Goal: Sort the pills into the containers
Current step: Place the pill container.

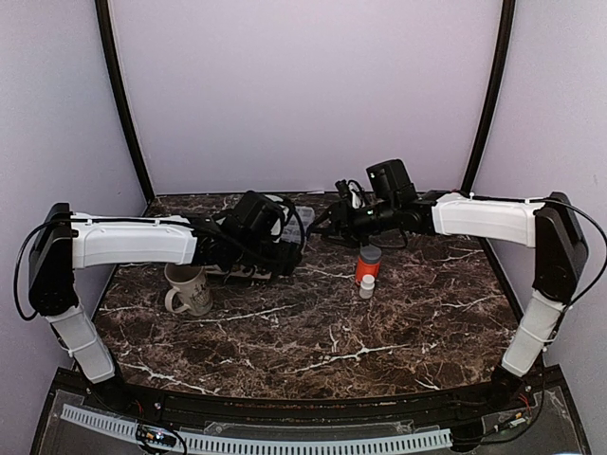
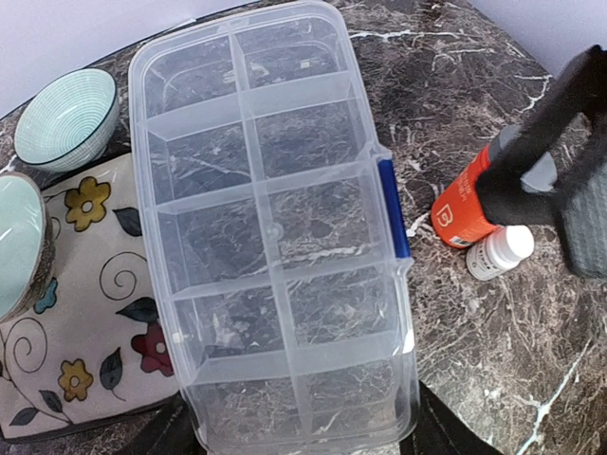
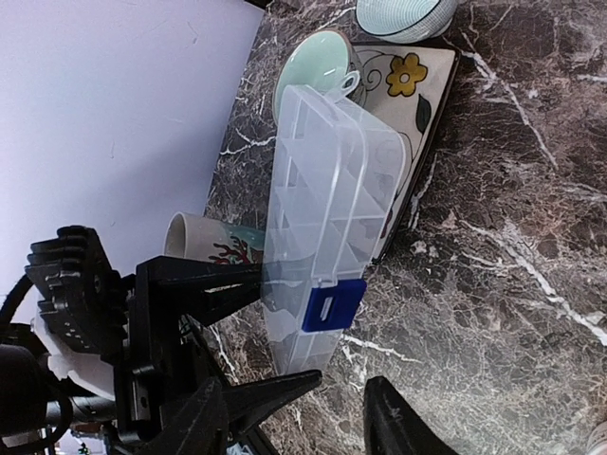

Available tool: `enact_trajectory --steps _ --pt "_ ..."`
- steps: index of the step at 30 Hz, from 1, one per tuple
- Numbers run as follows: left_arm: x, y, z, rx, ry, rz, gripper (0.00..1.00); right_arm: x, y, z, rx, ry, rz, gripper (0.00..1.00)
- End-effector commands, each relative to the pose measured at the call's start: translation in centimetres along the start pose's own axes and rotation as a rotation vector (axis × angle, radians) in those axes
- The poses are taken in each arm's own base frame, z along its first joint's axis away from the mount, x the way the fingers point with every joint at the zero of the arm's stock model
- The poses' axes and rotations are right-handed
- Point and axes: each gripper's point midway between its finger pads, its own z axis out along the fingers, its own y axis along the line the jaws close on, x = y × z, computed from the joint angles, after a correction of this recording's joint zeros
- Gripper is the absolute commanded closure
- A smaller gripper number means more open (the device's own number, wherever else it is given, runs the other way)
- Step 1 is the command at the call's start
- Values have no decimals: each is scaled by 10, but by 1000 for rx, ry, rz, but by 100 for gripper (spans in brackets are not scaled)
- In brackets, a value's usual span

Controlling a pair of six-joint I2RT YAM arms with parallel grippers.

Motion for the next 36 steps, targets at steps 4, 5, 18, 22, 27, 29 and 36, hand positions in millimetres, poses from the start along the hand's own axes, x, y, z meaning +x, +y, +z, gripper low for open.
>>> enact_trajectory --steps 4,5,18,22,27,29,36 --pt "-18 -20 -19 141 -65 -7 62 -17 6 6 -94 -33 -2 50" --pt "-17 -21 -19 149 -62 -9 62 -17 5 6 -96 -31 -1 50" --pt "-17 -23 -21 181 -67 -26 63 -13 1 13 -115 -11 16 54" --pt "-18 -22 -20 178 -66 -31 63 -12 2 13 -125 -4 20 63" --pt "-19 -18 -17 155 -67 -35 63 -9 5 11 -139 3 26 76" --pt "-18 -15 -14 137 -60 -41 65 -8 5 11 -140 7 30 80" --pt "-21 -9 -5 75 -38 -38 67 -6 3 12 -134 17 48 94"
